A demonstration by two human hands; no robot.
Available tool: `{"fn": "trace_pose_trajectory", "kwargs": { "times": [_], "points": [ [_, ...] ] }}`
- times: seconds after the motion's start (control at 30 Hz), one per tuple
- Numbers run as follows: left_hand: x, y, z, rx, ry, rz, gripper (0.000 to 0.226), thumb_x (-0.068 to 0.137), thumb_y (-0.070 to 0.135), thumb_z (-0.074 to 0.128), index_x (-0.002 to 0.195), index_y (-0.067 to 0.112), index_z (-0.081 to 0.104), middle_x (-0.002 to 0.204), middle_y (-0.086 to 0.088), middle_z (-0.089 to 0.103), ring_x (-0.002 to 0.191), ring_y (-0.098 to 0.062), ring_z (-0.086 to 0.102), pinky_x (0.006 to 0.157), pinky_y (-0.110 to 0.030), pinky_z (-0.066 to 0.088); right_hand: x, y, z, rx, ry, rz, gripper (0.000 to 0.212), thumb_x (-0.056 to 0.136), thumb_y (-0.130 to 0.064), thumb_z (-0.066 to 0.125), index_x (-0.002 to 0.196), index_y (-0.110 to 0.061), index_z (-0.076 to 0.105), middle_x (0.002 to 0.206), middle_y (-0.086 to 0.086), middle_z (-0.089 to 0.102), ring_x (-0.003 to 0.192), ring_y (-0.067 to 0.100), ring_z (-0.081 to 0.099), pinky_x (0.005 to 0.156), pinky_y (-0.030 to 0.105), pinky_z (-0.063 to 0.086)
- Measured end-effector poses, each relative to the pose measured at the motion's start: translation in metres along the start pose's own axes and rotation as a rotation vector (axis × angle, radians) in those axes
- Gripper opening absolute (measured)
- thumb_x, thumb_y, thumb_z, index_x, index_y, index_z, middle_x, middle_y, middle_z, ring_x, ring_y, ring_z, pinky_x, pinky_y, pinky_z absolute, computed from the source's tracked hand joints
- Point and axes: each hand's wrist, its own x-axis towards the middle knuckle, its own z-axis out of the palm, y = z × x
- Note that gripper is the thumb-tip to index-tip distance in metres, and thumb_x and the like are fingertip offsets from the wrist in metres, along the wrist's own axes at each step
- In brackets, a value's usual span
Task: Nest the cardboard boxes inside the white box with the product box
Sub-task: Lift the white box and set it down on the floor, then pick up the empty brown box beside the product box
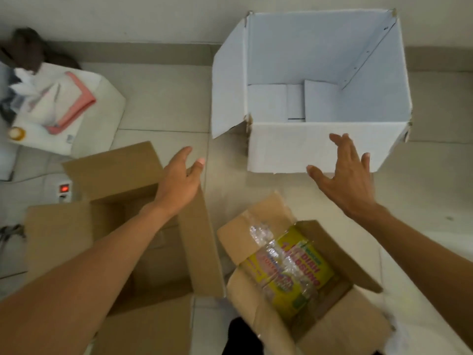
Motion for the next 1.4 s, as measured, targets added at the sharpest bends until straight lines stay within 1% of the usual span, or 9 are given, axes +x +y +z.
{"fn": "trace_pose_trajectory", "kwargs": {
  "times": [0.2,0.4,0.67,0.83,1.0,1.07,1.17,1.23,1.4],
  "points": [
    [-0.060,-0.054,-0.061,0.069,0.059,-0.045,0.052,0.095,0.042,0.047,0.142,0.024,0.034,0.150,-0.001,0.035,0.137,-0.020,0.031,0.103,-0.031,0.026,-0.087,-0.059,0.040,0.045,-0.131,-0.011,0.067,0.087,-0.039,0.059,0.143,-0.019,0.028,0.150,0.010,0.037,0.140,0.028,0.033,0.119,0.049,0.014],
    [-0.130,-0.112,-0.113,0.157,0.253,-0.123,0.050,0.089,0.028,0.060,0.135,0.019,0.042,0.141,-0.009,0.047,0.128,-0.026,0.043,0.101,-0.034,0.035,-0.176,-0.094,0.074,0.117,-0.316,0.074,0.058,0.086,-0.040,0.061,0.135,-0.023,0.035,0.136,0.011,0.051,0.116,0.033,0.056,0.090,0.042,0.047],
    [-0.185,-0.219,-0.149,0.299,0.297,-0.336,0.066,0.077,0.028,0.068,0.134,0.011,0.039,0.141,-0.013,0.035,0.126,-0.032,0.038,0.105,-0.046,0.036,-0.238,-0.119,0.145,0.208,-0.382,0.233,0.068,0.085,-0.037,0.063,0.140,-0.014,0.031,0.131,0.017,0.054,0.118,0.035,0.052,0.083,0.032,0.039],
    [-0.171,-0.272,-0.166,0.184,0.293,-0.512,0.077,0.069,0.028,0.071,0.135,0.007,0.036,0.136,-0.014,0.043,0.119,-0.032,0.047,0.098,-0.046,0.044,-0.231,-0.136,0.180,0.176,-0.297,0.398,0.072,0.083,-0.028,0.062,0.143,-0.014,0.024,0.130,0.019,0.052,0.114,0.038,0.053,0.083,0.038,0.045],
    [-0.144,-0.298,-0.170,-0.081,0.329,-0.642,0.085,0.071,0.023,0.072,0.141,0.009,0.025,0.134,-0.010,0.046,0.107,-0.017,0.049,0.087,-0.026,0.043,-0.222,-0.138,0.203,0.171,-0.181,0.522,0.073,0.080,-0.027,0.062,0.142,-0.013,0.024,0.129,0.019,0.054,0.110,0.038,0.056,0.086,0.041,0.048],
    [-0.137,-0.302,-0.171,-0.112,0.312,-0.667,0.082,0.074,0.023,0.071,0.141,0.010,0.026,0.132,-0.011,0.046,0.102,-0.017,0.048,0.084,-0.028,0.045,-0.216,-0.140,0.208,0.170,-0.195,0.560,0.065,0.079,-0.028,0.061,0.137,-0.011,0.034,0.124,0.019,0.056,0.102,0.035,0.056,0.080,0.038,0.047],
    [-0.129,-0.304,-0.172,-0.092,0.266,-0.624,0.054,0.073,0.022,0.070,0.122,0.012,0.052,0.118,-0.010,0.058,0.094,-0.023,0.058,0.082,-0.038,0.053,-0.209,-0.142,0.209,0.109,-0.253,0.511,0.043,0.082,-0.026,0.057,0.121,-0.007,0.052,0.113,0.020,0.062,0.094,0.034,0.056,0.074,0.034,0.045],
    [-0.126,-0.308,-0.173,-0.091,0.238,-0.575,0.033,0.074,0.021,0.070,0.106,0.015,0.063,0.107,-0.009,0.066,0.085,-0.022,0.062,0.077,-0.036,0.055,-0.204,-0.144,0.208,0.083,-0.253,0.441,0.031,0.084,-0.021,0.054,0.111,-0.006,0.060,0.106,0.023,0.066,0.093,0.037,0.061,0.077,0.039,0.051],
    [-0.135,-0.313,-0.169,-0.090,0.258,-0.559,0.028,0.076,0.024,0.071,0.101,0.011,0.068,0.099,-0.008,0.069,0.082,-0.021,0.064,0.077,-0.034,0.055,-0.189,-0.159,0.198,0.022,-0.282,0.322,0.024,0.086,-0.018,0.052,0.105,-0.008,0.062,0.096,0.025,0.068,0.086,0.041,0.066,0.078,0.053,0.056]
  ]
}}
